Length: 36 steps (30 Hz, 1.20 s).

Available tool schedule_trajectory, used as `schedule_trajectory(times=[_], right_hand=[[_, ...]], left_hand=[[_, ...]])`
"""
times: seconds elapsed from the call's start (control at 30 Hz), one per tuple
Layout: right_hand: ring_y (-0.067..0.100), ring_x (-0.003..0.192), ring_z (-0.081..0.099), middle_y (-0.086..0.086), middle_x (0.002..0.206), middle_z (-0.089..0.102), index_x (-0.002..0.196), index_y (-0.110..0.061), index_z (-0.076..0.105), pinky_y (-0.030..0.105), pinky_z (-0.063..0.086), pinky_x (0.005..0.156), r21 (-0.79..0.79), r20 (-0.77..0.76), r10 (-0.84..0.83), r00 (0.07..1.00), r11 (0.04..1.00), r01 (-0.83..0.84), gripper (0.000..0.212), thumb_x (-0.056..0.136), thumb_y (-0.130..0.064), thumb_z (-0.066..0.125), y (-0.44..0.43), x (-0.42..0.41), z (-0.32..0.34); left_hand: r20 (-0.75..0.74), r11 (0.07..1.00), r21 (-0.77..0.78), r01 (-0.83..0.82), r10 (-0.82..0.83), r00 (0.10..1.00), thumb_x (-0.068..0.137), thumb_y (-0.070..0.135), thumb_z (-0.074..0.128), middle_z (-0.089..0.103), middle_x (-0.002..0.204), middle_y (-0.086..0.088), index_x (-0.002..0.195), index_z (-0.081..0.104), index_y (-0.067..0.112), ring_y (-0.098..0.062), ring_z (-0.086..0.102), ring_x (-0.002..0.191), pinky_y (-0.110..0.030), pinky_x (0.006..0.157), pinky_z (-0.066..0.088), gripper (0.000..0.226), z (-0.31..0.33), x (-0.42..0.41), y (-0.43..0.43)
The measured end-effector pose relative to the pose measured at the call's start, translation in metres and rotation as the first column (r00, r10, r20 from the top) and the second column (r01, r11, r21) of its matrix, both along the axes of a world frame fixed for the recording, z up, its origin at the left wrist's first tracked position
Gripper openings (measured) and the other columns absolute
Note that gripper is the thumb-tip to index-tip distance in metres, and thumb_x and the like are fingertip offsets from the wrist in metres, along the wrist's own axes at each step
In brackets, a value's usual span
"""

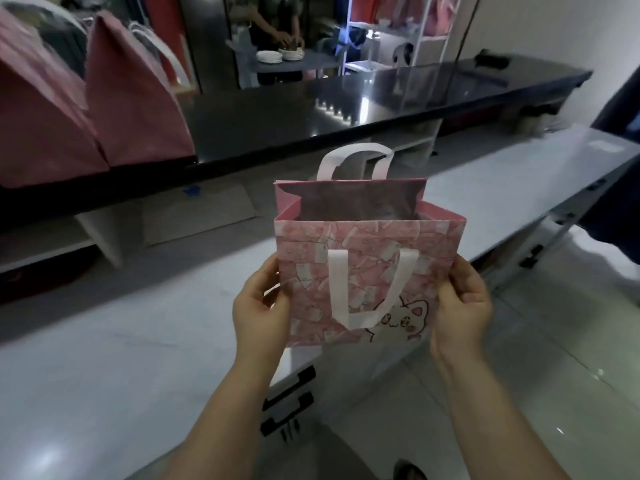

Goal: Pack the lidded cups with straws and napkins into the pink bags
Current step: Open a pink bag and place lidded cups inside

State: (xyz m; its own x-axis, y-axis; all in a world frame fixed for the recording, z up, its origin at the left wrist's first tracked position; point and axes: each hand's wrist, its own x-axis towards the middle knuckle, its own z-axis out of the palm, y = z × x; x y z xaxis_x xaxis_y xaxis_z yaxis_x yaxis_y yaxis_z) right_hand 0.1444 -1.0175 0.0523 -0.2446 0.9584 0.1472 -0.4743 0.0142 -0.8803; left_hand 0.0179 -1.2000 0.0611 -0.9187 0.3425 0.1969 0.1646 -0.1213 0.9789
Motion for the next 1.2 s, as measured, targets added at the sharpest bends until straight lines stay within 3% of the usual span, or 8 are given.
schedule_trajectory(times=[0.13, 0.27, 0.4, 0.5, 0.87, 1.03, 1.13, 1.2], right_hand=[[0.017, 0.102, 0.069, -0.004, 0.107, 0.074, 0.104, -0.027, 0.071, 0.024, 0.057, 0.077, -0.015, 0.030, -0.108, 0.994, 0.994, 0.108, 0.025, 0.092, -0.007, 0.061, 0.035, 0.033, 0.002], [0.022, 0.106, 0.068, 0.000, 0.111, 0.073, 0.110, -0.024, 0.069, 0.039, 0.056, 0.086, -0.069, 0.043, -0.194, 0.980, 0.978, 0.197, 0.024, 0.093, -0.010, 0.061, 0.084, 0.076, 0.001], [0.017, 0.102, 0.069, -0.005, 0.107, 0.074, 0.110, -0.024, 0.069, 0.029, 0.059, 0.078, -0.075, 0.045, -0.279, 0.959, 0.957, 0.281, 0.023, 0.092, -0.012, 0.062, 0.150, 0.121, 0.004], [0.015, 0.100, 0.070, -0.009, 0.103, 0.074, 0.107, -0.026, 0.070, 0.024, 0.058, 0.074, -0.078, 0.043, -0.303, 0.952, 0.949, 0.306, 0.021, 0.092, -0.013, 0.063, 0.208, 0.149, 0.008], [0.018, 0.103, 0.069, -0.004, 0.109, 0.073, 0.112, -0.023, 0.071, 0.045, 0.054, 0.092, -0.045, 0.086, -0.420, 0.903, 0.904, 0.425, 0.024, 0.092, -0.011, 0.064, 0.394, 0.251, 0.005], [0.018, 0.104, 0.068, -0.005, 0.108, 0.073, 0.102, -0.037, 0.073, 0.034, 0.054, 0.090, -0.068, 0.081, -0.481, 0.873, 0.871, 0.486, 0.031, 0.093, -0.009, 0.062, 0.450, 0.280, -0.019], [0.019, 0.105, 0.068, -0.002, 0.109, 0.073, 0.105, -0.033, 0.073, 0.033, 0.055, 0.089, -0.113, 0.085, -0.502, 0.861, 0.853, 0.509, 0.029, 0.093, -0.009, 0.062, 0.479, 0.292, -0.034], [0.018, 0.103, 0.069, -0.002, 0.109, 0.073, 0.107, -0.029, 0.072, 0.030, 0.056, 0.085, -0.135, 0.091, -0.525, 0.846, 0.835, 0.533, 0.027, 0.092, -0.008, 0.063, 0.501, 0.296, -0.041]], left_hand=[[0.002, 0.998, 0.005, 0.060, -0.060, 0.998, 0.091, -0.006, 0.056, 0.069, 0.116, 0.020, 0.113, 0.065, 0.050, 0.000, 0.064, 0.106, -0.020, 0.081, 0.057, 0.061, 0.000, 0.016, 0.051], [-0.032, 0.991, -0.001, 0.135, -0.135, 0.990, 0.089, -0.009, 0.054, 0.069, 0.114, 0.023, 0.105, 0.065, 0.061, 0.000, 0.064, 0.106, -0.019, 0.081, 0.056, 0.073, 0.005, 0.043, 0.116], [-0.052, 0.979, 0.020, 0.204, -0.203, 0.978, 0.090, -0.007, 0.056, 0.069, 0.107, 0.029, 0.099, 0.064, 0.066, 0.006, 0.064, 0.101, -0.012, 0.073, 0.054, 0.075, 0.011, 0.081, 0.195], [-0.064, 0.971, 0.016, 0.239, -0.238, 0.969, 0.091, -0.004, 0.059, 0.069, 0.109, 0.028, 0.101, 0.063, 0.067, 0.005, 0.064, 0.102, -0.014, 0.076, 0.055, 0.071, 0.012, 0.110, 0.255], [-0.010, 0.942, 0.073, 0.328, -0.329, 0.944, 0.090, 0.000, 0.065, 0.071, 0.110, 0.018, 0.108, 0.069, 0.053, -0.001, 0.066, 0.103, -0.019, 0.077, 0.057, 0.056, 0.000, 0.198, 0.464], [0.022, 0.929, 0.030, 0.368, -0.368, 0.929, 0.089, 0.000, 0.066, 0.073, 0.112, 0.011, 0.121, 0.069, 0.032, -0.007, 0.068, 0.103, -0.028, 0.083, 0.058, 0.046, -0.018, 0.219, 0.531], [0.063, 0.914, 0.027, 0.405, -0.406, 0.912, 0.089, 0.000, 0.066, 0.073, 0.113, 0.007, 0.121, 0.069, 0.029, -0.011, 0.068, 0.105, -0.037, 0.087, 0.058, 0.044, -0.022, 0.224, 0.571], [0.075, 0.905, 0.038, 0.423, -0.425, 0.902, 0.087, 0.000, 0.068, 0.073, 0.111, 0.004, 0.120, 0.070, 0.027, -0.011, 0.069, 0.102, -0.036, 0.086, 0.059, 0.043, -0.024, 0.226, 0.599]])
